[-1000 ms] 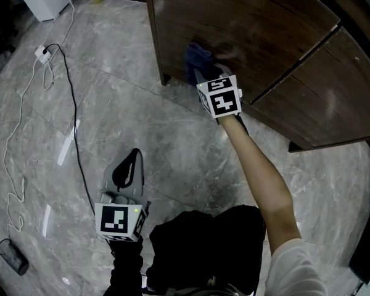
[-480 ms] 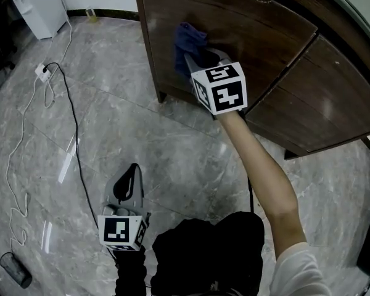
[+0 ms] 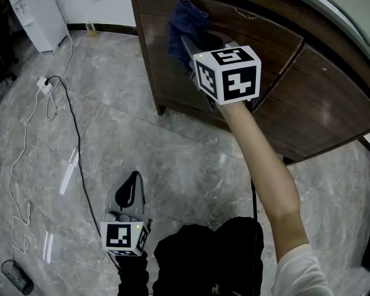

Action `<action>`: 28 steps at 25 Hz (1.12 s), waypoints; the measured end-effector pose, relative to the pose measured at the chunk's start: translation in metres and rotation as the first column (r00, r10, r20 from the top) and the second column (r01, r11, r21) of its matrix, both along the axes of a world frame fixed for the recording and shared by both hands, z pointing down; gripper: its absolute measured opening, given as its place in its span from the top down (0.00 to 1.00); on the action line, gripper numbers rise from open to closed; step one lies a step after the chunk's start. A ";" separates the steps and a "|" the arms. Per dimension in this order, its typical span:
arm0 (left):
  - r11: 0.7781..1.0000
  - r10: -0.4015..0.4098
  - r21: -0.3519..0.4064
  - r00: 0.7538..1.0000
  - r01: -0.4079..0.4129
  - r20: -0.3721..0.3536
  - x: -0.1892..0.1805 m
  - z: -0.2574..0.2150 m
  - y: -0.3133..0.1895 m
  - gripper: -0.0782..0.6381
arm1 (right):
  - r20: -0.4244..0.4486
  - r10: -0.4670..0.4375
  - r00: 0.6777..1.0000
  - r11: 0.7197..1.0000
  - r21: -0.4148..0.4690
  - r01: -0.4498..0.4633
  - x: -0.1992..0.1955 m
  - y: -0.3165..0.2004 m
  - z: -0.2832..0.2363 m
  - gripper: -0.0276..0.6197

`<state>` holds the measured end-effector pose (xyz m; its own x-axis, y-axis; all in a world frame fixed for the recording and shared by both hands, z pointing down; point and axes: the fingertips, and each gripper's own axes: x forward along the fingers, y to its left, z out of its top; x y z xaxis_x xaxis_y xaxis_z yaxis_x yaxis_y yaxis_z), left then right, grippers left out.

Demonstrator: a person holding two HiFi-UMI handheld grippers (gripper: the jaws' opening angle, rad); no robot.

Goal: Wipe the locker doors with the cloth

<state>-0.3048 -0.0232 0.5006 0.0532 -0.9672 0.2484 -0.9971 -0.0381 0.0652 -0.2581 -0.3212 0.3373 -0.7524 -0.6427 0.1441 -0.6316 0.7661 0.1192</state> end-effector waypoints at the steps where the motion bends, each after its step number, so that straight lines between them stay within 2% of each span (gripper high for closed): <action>1: 1.000 -0.002 0.000 1.000 0.002 -0.001 0.001 -0.002 0.000 0.89 | 0.008 -0.003 1.000 1.000 0.007 0.003 -0.001 0.000 -0.007 0.82; 8: 1.000 0.000 0.004 1.000 0.000 0.001 0.002 -0.004 0.002 0.89 | 0.046 -0.011 0.999 1.000 0.020 0.010 -0.006 -0.001 -0.033 0.82; 12: 1.000 -0.014 -0.005 1.000 0.014 0.000 -0.002 -0.005 0.005 0.89 | 0.054 0.001 0.999 0.999 0.040 -0.003 -0.008 -0.001 -0.027 0.82; 17: 1.000 -0.024 -0.002 1.000 0.024 0.003 -0.009 0.000 0.008 0.89 | 0.040 0.001 0.999 1.000 -0.018 -0.001 -0.015 -0.002 0.014 0.82; 28: 0.998 -0.048 -0.031 0.999 0.048 -0.002 -0.025 0.011 0.013 0.89 | -0.055 -0.001 0.998 0.992 -0.125 -0.006 -0.035 -0.002 0.123 0.82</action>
